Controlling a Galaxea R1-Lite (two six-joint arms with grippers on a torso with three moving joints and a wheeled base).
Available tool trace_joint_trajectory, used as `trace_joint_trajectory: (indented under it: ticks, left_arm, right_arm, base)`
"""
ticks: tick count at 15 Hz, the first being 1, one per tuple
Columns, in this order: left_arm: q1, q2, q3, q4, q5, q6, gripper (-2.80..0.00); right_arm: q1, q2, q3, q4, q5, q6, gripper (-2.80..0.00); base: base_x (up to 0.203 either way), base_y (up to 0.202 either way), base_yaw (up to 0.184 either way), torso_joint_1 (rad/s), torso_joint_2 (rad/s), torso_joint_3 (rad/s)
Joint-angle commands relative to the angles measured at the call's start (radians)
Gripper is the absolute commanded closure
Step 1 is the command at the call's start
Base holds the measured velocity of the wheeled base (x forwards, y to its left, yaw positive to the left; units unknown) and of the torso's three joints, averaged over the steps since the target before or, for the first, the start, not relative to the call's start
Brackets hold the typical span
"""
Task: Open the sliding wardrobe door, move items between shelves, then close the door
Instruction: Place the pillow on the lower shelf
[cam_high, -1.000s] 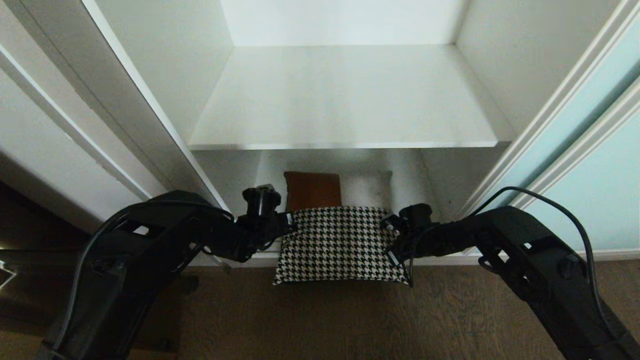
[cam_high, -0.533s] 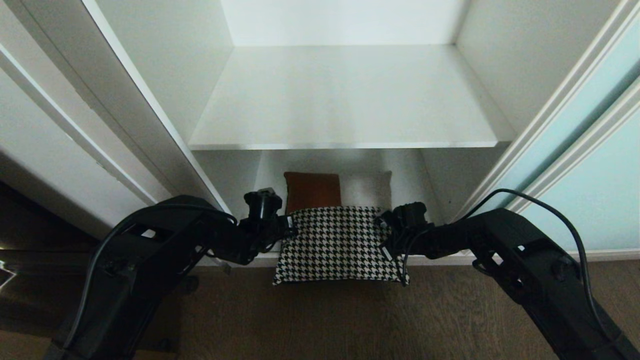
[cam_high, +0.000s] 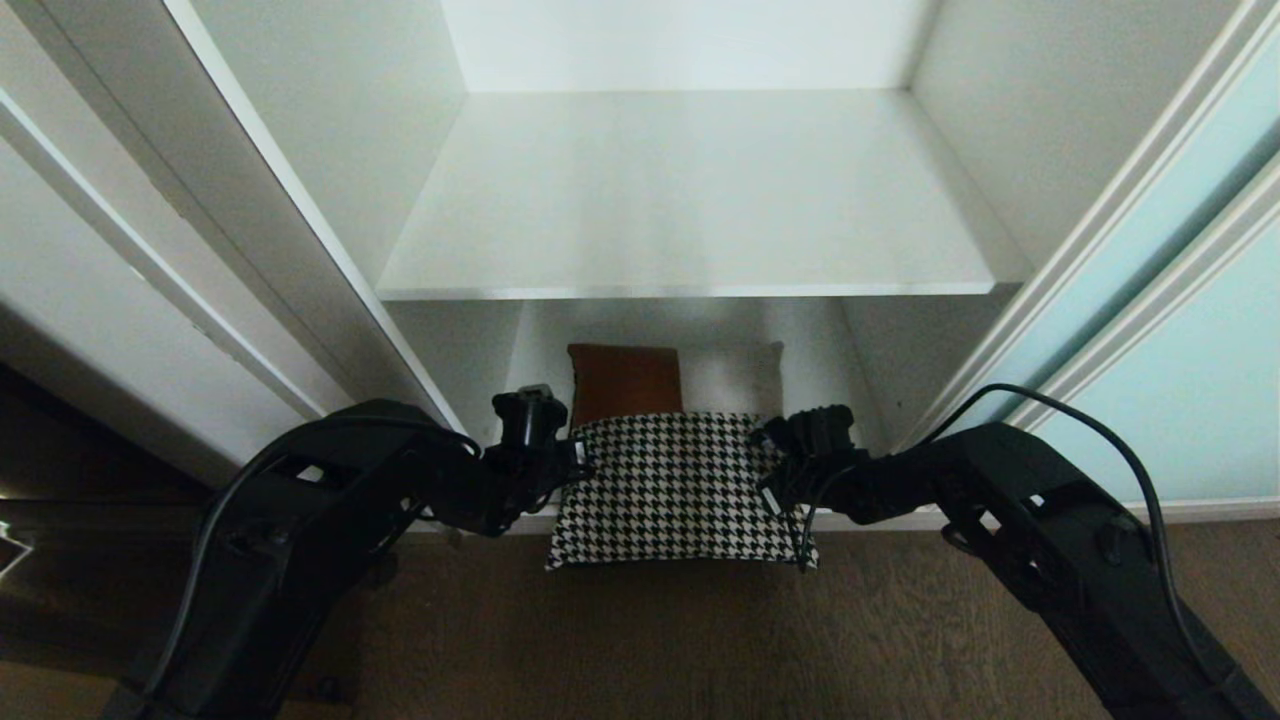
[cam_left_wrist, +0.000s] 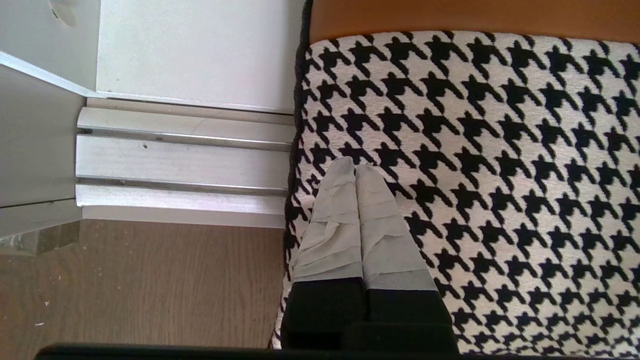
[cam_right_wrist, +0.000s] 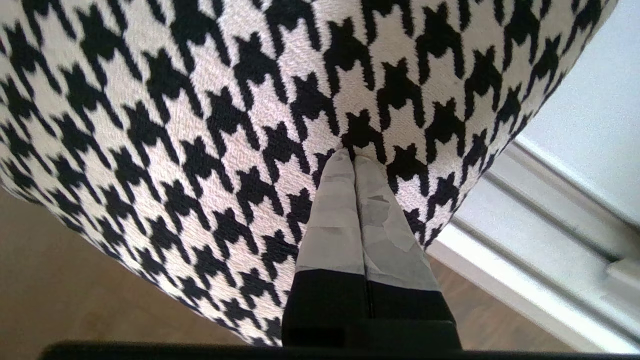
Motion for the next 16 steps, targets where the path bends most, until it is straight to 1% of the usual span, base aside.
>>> trace_joint_trajectory:
  ticks: [1,3,5,7,9,10,11,12,13,16]
  left_arm:
    - [0.001,0.002,0.003,-0.005,0.002,-0.003,0.00]
    - [0.001,-0.003,0.012,-0.013,0.000,-0.001,0.00]
    - [0.000,-0.006,0.043,-0.047,-0.001,0.003,0.00]
    - [-0.001,-0.022,0.091,-0.084,-0.017,0.014,0.00]
    - [-0.002,-0.035,0.124,-0.089,-0.043,0.016,0.00]
    - [-0.004,-0.040,0.141,-0.089,-0.054,0.017,0.00]
    - [-0.007,-0.043,0.150,-0.091,-0.060,0.024,0.00]
    - [-0.008,-0.040,0.151,-0.090,-0.060,0.031,0.00]
    - [-0.008,-0.039,0.156,-0.088,-0.062,0.038,0.00]
    - [-0.010,-0.049,0.194,-0.088,-0.117,0.042,0.00]
  right_arm:
    - [-0.001,-0.011,0.004,-0.001,0.001,0.066,0.00]
    - [-0.002,-0.058,0.021,0.004,0.007,0.111,0.00]
    - [-0.004,-0.121,0.087,0.001,0.026,0.125,0.00]
    - [-0.004,-0.195,0.181,-0.001,0.078,0.173,0.00]
    - [0.001,-0.250,0.286,-0.014,0.130,0.211,0.00]
    - [0.002,-0.264,0.331,-0.045,0.142,0.220,0.00]
    - [0.002,-0.266,0.364,-0.114,0.149,0.236,0.00]
    - [0.002,-0.256,0.380,-0.168,0.152,0.257,0.00]
    - [0.002,-0.239,0.383,-0.181,0.152,0.265,0.00]
    - [0.004,-0.216,0.386,-0.189,0.153,0.269,0.00]
  base:
    - [0.000,0.000,0.000,0.000,0.00,0.000]
    - [0.000,0.000,0.000,0.000,0.00,0.000]
    - [0.000,0.000,0.000,0.000,0.00,0.000]
    - [0.000,0.000,0.000,0.000,0.00,0.000]
    - [0.000,0.000,0.000,0.000,0.00,0.000]
    - [0.000,0.000,0.000,0.000,0.00,0.000]
    - [0.000,0.000,0.000,0.000,0.00,0.000]
    - [0.000,0.000,0.000,0.000,0.00,0.000]
    - [0.000,0.000,0.000,0.000,0.00,0.000]
    - [0.000,0.000,0.000,0.000,0.00,0.000]
